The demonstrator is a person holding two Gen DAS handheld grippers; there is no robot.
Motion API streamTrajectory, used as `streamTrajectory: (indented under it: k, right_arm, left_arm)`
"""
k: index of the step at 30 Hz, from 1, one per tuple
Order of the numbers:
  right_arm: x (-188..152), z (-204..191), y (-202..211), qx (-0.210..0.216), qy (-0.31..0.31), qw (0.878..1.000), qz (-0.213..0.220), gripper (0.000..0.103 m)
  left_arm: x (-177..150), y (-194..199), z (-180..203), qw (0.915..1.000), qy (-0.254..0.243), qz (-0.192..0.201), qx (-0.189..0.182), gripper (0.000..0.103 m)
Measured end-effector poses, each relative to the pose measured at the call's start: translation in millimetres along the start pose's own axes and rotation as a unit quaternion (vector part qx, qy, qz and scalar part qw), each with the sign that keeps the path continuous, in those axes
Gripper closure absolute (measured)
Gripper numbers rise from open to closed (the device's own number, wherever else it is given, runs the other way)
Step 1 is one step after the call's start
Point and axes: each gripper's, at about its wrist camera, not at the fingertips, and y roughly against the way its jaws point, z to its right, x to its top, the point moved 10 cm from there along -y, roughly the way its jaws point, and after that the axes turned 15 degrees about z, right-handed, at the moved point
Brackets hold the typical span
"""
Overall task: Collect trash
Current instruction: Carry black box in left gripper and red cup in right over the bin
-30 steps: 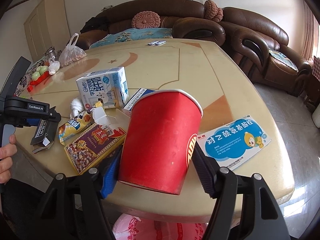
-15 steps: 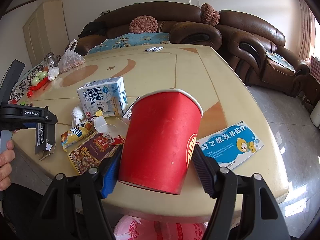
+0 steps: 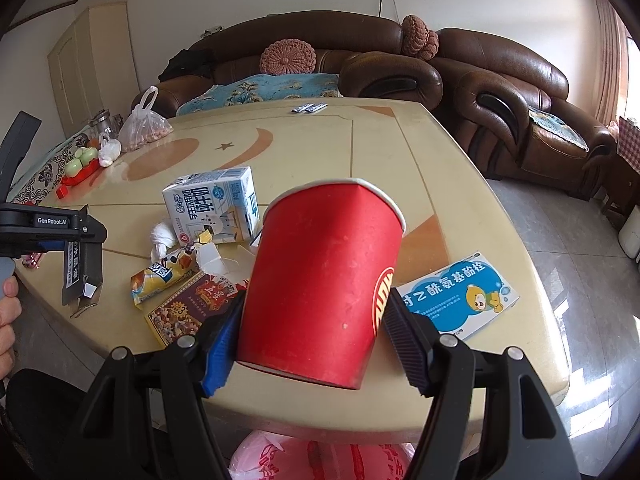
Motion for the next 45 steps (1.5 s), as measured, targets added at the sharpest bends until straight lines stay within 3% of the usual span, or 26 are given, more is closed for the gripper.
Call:
streamTrajectory:
  k: [21, 34, 45]
  right_arm:
    - [35.5, -4.7, 87.3, 0.002, 0.017, 0.999, 0.046, 0.037]
    - [21.6, 3.4, 155.2, -0.005, 0.029, 0.998, 0.053, 0.037]
    - [-0.2, 7.5, 186.7, -0.013, 0.034, 0.998, 0.045, 0.037]
  left_arm:
    - [-20.1, 103.0, 34.4, 0.9963, -0.054, 0.055, -0.039, 0.045]
    - [-69.1, 152.3, 62.5, 0.992, -0.086, 0.056, -0.074, 0.045]
    - [-102.7, 176.4, 85.8, 0.9873, -0.11, 0.056, -0.101, 0.044]
